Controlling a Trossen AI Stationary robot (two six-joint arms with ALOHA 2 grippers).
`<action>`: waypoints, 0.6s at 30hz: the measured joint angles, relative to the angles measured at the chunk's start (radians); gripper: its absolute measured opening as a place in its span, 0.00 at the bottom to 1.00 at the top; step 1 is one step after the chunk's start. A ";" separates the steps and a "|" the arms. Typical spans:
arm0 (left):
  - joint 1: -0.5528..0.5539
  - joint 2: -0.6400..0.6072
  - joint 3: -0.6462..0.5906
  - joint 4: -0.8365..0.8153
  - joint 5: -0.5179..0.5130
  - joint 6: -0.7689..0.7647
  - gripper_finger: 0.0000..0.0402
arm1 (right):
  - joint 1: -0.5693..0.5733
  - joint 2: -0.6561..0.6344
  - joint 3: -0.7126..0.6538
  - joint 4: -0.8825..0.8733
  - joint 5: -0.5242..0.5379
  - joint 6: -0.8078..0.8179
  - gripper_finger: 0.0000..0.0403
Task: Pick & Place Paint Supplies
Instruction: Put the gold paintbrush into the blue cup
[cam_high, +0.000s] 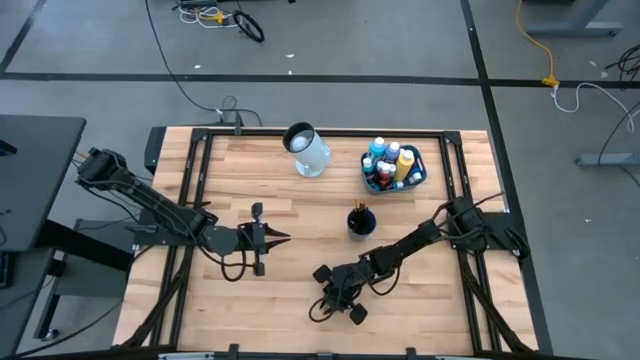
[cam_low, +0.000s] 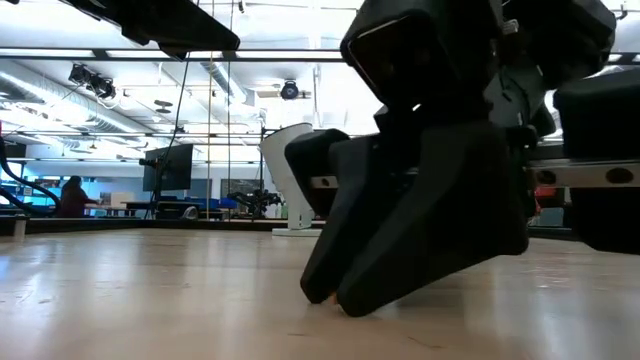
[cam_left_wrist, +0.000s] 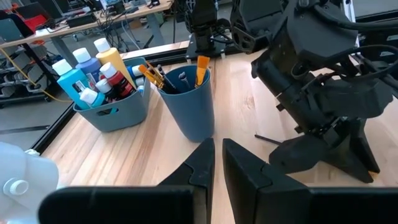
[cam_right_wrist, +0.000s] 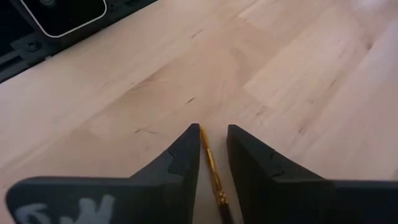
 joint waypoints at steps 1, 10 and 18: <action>0.000 0.000 0.000 0.000 0.000 0.000 0.10 | -0.002 0.004 0.000 0.003 0.000 0.000 0.21; 0.000 0.000 0.000 0.000 0.001 -0.001 0.10 | -0.020 0.015 -0.044 0.098 -0.038 0.005 0.21; 0.000 0.000 0.000 0.002 0.001 0.004 0.10 | -0.021 0.068 -0.141 0.322 -0.036 0.015 0.21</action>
